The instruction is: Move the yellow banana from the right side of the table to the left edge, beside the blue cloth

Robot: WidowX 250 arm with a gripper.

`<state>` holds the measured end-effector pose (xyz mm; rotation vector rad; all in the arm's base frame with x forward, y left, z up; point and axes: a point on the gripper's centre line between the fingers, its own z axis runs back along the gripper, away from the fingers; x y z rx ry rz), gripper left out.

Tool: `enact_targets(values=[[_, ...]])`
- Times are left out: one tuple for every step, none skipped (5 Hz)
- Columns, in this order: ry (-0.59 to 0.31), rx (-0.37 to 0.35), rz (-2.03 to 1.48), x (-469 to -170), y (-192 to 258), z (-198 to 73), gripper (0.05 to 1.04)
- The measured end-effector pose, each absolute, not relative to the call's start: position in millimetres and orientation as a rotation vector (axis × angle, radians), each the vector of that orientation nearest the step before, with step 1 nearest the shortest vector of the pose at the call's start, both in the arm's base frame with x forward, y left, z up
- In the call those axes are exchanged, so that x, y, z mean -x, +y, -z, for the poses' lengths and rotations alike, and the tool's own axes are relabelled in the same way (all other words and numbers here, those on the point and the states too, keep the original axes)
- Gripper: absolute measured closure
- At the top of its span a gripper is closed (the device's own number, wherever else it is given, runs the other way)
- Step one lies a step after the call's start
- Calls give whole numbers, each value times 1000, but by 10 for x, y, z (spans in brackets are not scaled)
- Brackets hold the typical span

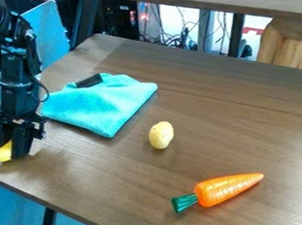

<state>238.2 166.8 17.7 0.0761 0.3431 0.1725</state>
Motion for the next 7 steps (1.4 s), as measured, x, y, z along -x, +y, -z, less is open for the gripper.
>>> enact_targets(values=[[330, -81, -189, -2340, 1612, -182, 513], [281, -44, -174, -2283, 1477, -267, 230], [165, -35, -160, -2349, 1431, -509, 69], [160, -27, -171, -2359, 1424, -526, 73], [105, -9, -146, -2369, 1337, -720, 77], [33, 26, 26, -2427, 864, -952, 77], [-9, 46, 181, -2349, 366, -1092, 77]])
